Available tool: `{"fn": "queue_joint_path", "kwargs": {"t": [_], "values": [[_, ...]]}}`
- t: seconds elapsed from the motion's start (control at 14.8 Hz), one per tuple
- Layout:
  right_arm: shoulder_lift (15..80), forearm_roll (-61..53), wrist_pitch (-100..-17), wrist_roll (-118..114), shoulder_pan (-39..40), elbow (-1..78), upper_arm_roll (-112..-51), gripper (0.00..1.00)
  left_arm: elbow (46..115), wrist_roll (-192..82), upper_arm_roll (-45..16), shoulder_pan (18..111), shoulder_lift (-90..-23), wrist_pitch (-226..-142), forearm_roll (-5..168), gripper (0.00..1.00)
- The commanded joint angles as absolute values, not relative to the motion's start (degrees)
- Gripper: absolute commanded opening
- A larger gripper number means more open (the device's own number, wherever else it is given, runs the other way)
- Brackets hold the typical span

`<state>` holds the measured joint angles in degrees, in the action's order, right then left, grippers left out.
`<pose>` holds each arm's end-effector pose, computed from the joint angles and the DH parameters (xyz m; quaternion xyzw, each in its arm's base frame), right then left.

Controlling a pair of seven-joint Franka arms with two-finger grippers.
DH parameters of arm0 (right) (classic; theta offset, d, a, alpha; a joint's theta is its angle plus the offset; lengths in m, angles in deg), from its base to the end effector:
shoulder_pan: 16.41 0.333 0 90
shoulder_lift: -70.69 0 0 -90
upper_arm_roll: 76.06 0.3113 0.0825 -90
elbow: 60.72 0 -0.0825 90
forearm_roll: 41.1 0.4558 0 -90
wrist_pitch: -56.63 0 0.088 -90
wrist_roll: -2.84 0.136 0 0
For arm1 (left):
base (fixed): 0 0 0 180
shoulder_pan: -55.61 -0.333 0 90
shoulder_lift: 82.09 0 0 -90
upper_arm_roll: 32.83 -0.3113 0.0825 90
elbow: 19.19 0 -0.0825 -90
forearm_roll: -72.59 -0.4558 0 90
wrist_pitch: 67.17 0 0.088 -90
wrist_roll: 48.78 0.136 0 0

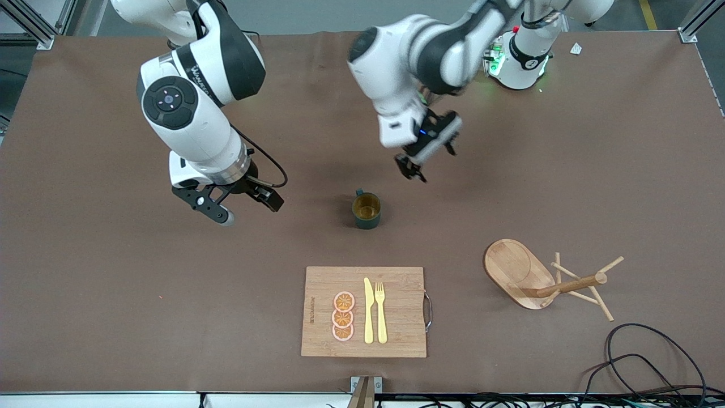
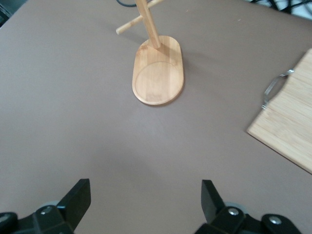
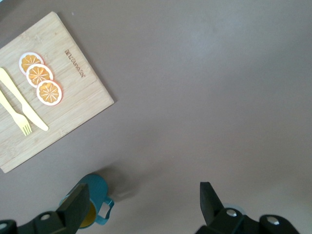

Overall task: Transfer cup from left to right arm and place
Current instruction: 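Grasp the teal cup with the right gripper while the left gripper withdraws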

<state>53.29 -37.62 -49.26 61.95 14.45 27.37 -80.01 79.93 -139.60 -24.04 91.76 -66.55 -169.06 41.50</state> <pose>0.6390 0.3363 0.4283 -0.9588 0.2836 0.0101 0.0165 0.5222 -0.4305 0.3581 -0.9191 -0.2987 -0.1780 0.1853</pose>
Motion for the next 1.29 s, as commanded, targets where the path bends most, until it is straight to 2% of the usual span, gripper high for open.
{"fn": "queue_joint_path", "kwargs": {"t": [0.0,0.14,0.61,0.95,1.22], "values": [[50.8,-36.4,-49.7,66.2,17.3,25.7,-80.5,1.0,75.8,-125.4,-23.4,83.2,-67.7,-169.4,48.0,1.0],[48.4,-36.3,-49.7,68.9,19.2,23.4,-80.5,1.0,73.0,-116.2,-23.4,77.4,-67.7,-169.3,52.5,1.0],[33.0,-36.1,-51.3,83.1,25.0,6.7,-80.5,1.0,66.4,-91.4,-23.3,64.3,-68.1,-166.8,59.7,1.0],[28.2,-34.4,-60.5,89.3,26.8,6.0,-79.1,1.0,63.0,-71.4,-23.3,57.6,-69.8,-163.6,64.1,1.0],[24.8,-34.4,-62.9,88.8,28.7,6.1,-79.1,1.0,62.9,-60.5,-23.7,54.3,-71.5,-161.1,65.6,1.0]]}}
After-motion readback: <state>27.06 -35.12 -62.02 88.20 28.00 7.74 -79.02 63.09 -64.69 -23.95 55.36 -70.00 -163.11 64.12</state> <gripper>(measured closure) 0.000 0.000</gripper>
